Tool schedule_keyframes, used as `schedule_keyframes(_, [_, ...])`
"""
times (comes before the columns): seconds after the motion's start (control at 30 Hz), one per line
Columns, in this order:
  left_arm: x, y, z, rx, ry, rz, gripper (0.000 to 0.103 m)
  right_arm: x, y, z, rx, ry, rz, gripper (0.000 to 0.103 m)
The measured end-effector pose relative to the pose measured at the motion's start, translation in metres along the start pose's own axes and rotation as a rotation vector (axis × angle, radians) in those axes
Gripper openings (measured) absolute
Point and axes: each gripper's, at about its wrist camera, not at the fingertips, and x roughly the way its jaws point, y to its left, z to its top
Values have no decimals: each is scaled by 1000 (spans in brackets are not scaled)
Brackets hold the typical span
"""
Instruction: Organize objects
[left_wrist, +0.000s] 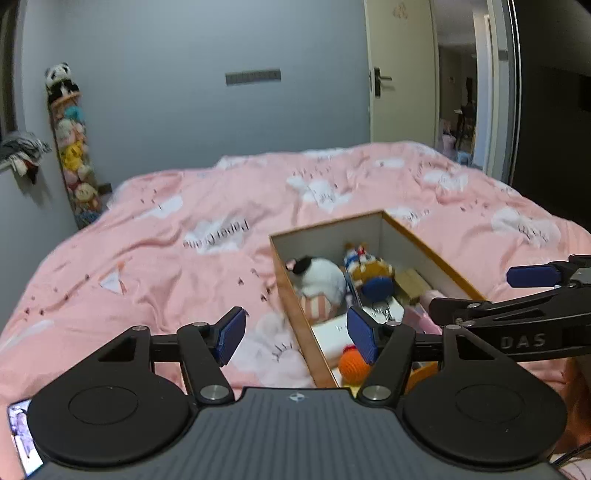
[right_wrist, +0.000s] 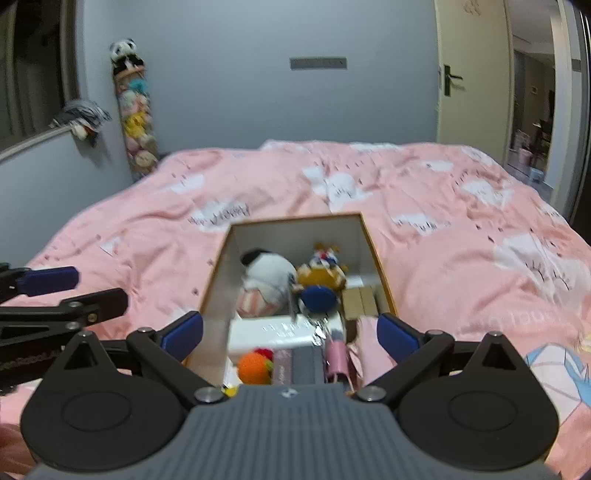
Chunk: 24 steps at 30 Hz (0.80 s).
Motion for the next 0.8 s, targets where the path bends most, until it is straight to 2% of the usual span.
schedule_keyframes(0.2, [20,12,-9,-49,92,-25,74,21,6,-13,-10,55,-38,100])
schedule_keyframes(0.4, [43,18,-24,-72,218,-40,74,35,16,-24,-77,99,-91,100])
schedule_keyframes(0.57, [51,17,-31,-89,267,-54,74,37,14,-25,-73,112,-81,100])
schedule_keyframes(0.67, [53,18,-36,-106,292,-50,74,44,12,-28,-71,158,-84,101])
schedule_keyframes(0.8, [53,16,-36,-98,295,-45,74,48,11,-32,-65,182,-82,101])
